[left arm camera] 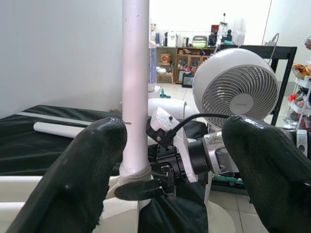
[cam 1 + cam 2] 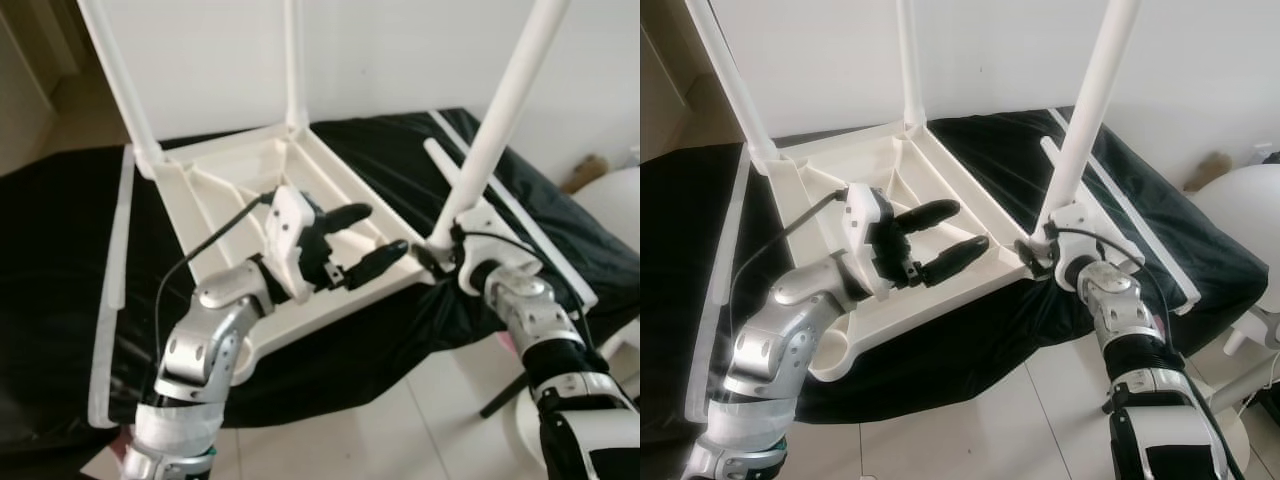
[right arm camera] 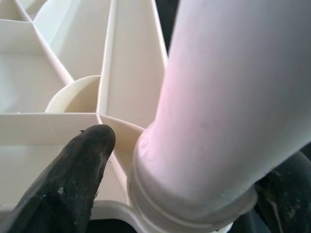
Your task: Building children table
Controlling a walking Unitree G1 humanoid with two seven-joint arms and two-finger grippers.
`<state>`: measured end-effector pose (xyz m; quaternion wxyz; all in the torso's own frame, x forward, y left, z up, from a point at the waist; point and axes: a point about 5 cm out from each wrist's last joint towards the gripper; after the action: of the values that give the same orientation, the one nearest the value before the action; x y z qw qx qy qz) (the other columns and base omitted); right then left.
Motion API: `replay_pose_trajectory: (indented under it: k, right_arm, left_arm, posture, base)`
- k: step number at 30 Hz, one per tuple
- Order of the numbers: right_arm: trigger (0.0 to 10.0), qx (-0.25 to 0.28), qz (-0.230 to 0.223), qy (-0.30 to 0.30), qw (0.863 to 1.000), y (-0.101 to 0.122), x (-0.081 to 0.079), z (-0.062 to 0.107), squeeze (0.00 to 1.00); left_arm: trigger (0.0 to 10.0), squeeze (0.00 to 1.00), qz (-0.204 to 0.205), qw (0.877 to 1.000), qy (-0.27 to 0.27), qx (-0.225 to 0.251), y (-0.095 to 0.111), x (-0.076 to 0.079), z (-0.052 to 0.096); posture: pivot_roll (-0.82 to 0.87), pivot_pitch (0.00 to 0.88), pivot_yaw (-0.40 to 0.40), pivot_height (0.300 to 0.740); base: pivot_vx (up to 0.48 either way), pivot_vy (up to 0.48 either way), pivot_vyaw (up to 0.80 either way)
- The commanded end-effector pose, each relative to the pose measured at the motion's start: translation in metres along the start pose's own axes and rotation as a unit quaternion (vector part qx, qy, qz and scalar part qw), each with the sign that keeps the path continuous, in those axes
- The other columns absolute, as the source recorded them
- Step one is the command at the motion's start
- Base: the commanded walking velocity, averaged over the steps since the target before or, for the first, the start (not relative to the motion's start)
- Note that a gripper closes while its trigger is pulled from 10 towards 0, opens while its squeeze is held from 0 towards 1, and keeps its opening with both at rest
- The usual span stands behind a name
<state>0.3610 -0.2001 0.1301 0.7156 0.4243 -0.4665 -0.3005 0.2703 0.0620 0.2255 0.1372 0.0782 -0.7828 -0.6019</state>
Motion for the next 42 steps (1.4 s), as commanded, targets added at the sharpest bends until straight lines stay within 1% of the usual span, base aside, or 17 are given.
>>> replay_pose_trajectory:
  k: [1, 5, 6, 8, 10, 12, 15, 17, 18, 22, 23, 27, 30, 33, 34, 35, 42]
  right_arm:
    - [10.0, 0.001, 0.009, 0.027, 1.0, 0.0, -0.001, -0.003, 0.0]
    - [10.0, -0.018, 0.008, 0.081, 0.997, -0.007, -0.006, -0.008, 0.0]
    - [10.0, -0.018, 0.008, 0.081, 0.997, -0.007, -0.006, -0.008, 0.0]
    - [10.0, -0.013, 0.02, 0.12, 0.992, -0.01, -0.01, -0.006, 0.0]
    - [10.0, -0.013, 0.02, 0.12, 0.992, -0.01, -0.01, -0.006, 0.0]
    - [10.0, -0.002, 0.03, 0.163, 0.986, -0.012, -0.012, -0.003, 0.0]
    - [10.0, 0.0, 0.032, 0.183, 0.983, -0.013, -0.013, 0.0, 0.0]
    - [10.0, 0.004, 0.037, 0.22, 0.975, -0.015, -0.014, 0.005, 0.0]
    - [10.0, 0.004, 0.037, 0.22, 0.975, -0.015, -0.014, 0.005, 0.0]
    - [10.0, 0.015, 0.058, 0.288, 0.956, -0.019, -0.013, 0.018, 0.0]
    - [10.0, 0.015, 0.058, 0.288, 0.956, -0.019, -0.013, 0.018, 0.0]
    - [10.0, 0.024, 0.072, 0.33, 0.941, -0.019, -0.009, 0.027, 0.0]
    - [10.0, 0.027, 0.076, 0.335, 0.939, -0.019, -0.008, 0.028, 0.0]
    - [10.0, 0.049, 0.091, 0.303, 0.947, -0.012, -0.001, 0.026, 0.0]
    - [10.0, 0.049, 0.091, 0.303, 0.947, -0.012, -0.001, 0.026, 0.0]
    - [10.0, 0.066, 0.096, 0.29, 0.95, -0.008, 0.001, 0.026, 0.0]
    - [10.0, 0.097, 0.083, 0.281, 0.951, 0.008, 0.004, 0.02, 0.0]
  left_arm:
    - [10.0, 0.0, -0.006, 1.0, 0.025, 0.009, 0.005, -0.003, -0.002]
    - [10.0, 0.0, -0.008, 1.0, 0.022, 0.007, 0.006, -0.003, -0.003]
    - [10.0, 0.0, -0.008, 1.0, 0.022, 0.007, 0.006, -0.003, -0.003]
    - [10.0, 0.0, -0.009, 1.0, 0.022, 0.008, 0.007, -0.003, -0.002]
    - [10.0, 0.0, -0.009, 1.0, 0.022, 0.008, 0.007, -0.003, -0.002]
    - [10.0, 0.0, -0.009, 1.0, 0.023, 0.007, 0.006, -0.002, -0.002]
    - [10.0, 0.0, -0.008, 1.0, 0.023, 0.007, 0.006, -0.002, -0.001]
    - [10.0, 0.0, -0.006, 1.0, 0.02, 0.006, 0.005, -0.001, -0.002]
    - [10.0, 0.0, -0.006, 1.0, 0.02, 0.006, 0.005, -0.001, -0.002]
    - [10.0, 0.0, -0.002, 1.0, 0.013, 0.006, 0.003, 0.0, -0.005]
    - [10.0, 0.0, -0.002, 1.0, 0.013, 0.006, 0.003, 0.0, -0.005]
    - [10.0, 0.0, 0.003, 1.0, 0.004, 0.004, 0.001, 0.001, -0.007]
    - [10.0, 0.0, 0.004, 1.0, 0.0, 0.003, 0.001, 0.001, -0.007]
    - [10.0, 0.0, 0.006, 1.0, -0.008, -0.002, 0.0, 0.002, -0.008]
    - [10.0, 0.0, 0.006, 1.0, -0.008, -0.002, 0.0, 0.002, -0.008]
    - [10.0, 0.0, 0.007, 1.0, -0.011, -0.004, 0.0, 0.003, -0.008]
    - [10.0, 0.0, 0.006, 1.0, -0.023, -0.016, -0.005, 0.007, -0.01]
  posture:
    - [0.05, 0.0, 0.014, 0.74]
    - [0.05, 0.0, 0.014, 0.74]
    - [0.05, 0.0, 0.014, 0.74]
    - [0.06, 0.0, 0.012, 0.74]
    - [0.06, 0.0, 0.012, 0.74]
    - [0.05, 0.0, 0.014, 0.74]
    - [0.05, 0.0, 0.017, 0.74]
    - [0.04, 0.0, 0.017, 0.74]
    - [0.04, 0.0, 0.017, 0.74]
    - [0.03, 0.0, 0.023, 0.74]
    - [0.03, 0.0, 0.023, 0.74]
    - [0.02, 0.0, 0.034, 0.74]
    - [0.02, 0.0, 0.034, 0.74]
    - [0.01, 0.0, 0.034, 0.74]
    - [0.01, 0.0, 0.034, 0.74]
    - [0.01, 0.0, 0.034, 0.74]
    - [0.02, 0.0, 0.022, 0.74]
  base:
    - [0.0, 0.0, 0.0]
    - [0.0, 0.0, 0.0]
    - [0.0, 0.0, 0.0]
    - [0.0, 0.0, 0.0]
    - [0.0, 0.0, 0.0]
    - [0.0, 0.0, 0.0]
    - [0.0, 0.0, 0.0]
    - [0.0, 0.0, 0.0]
    - [0.0, 0.0, 0.0]
    - [0.0, 0.0, 0.0]
    - [0.0, 0.0, 0.0]
    - [0.0, 0.0, 0.0]
    - [0.0, 0.0, 0.0]
    - [0.0, 0.0, 0.0]
    - [0.0, 0.0, 0.0]
    - [0.0, 0.0, 0.0]
    - [0.0, 0.0, 0.0]
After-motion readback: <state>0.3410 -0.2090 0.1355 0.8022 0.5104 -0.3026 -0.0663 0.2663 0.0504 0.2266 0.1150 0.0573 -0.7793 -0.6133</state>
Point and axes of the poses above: a point about 5 cm out from each wrist's last joint towards the gripper, its own z axis pointing back from the gripper into the wrist, its own y axis along the axis of the wrist's last joint, x = y × z, and after that the axes turned 15 degrees about z, right-handed
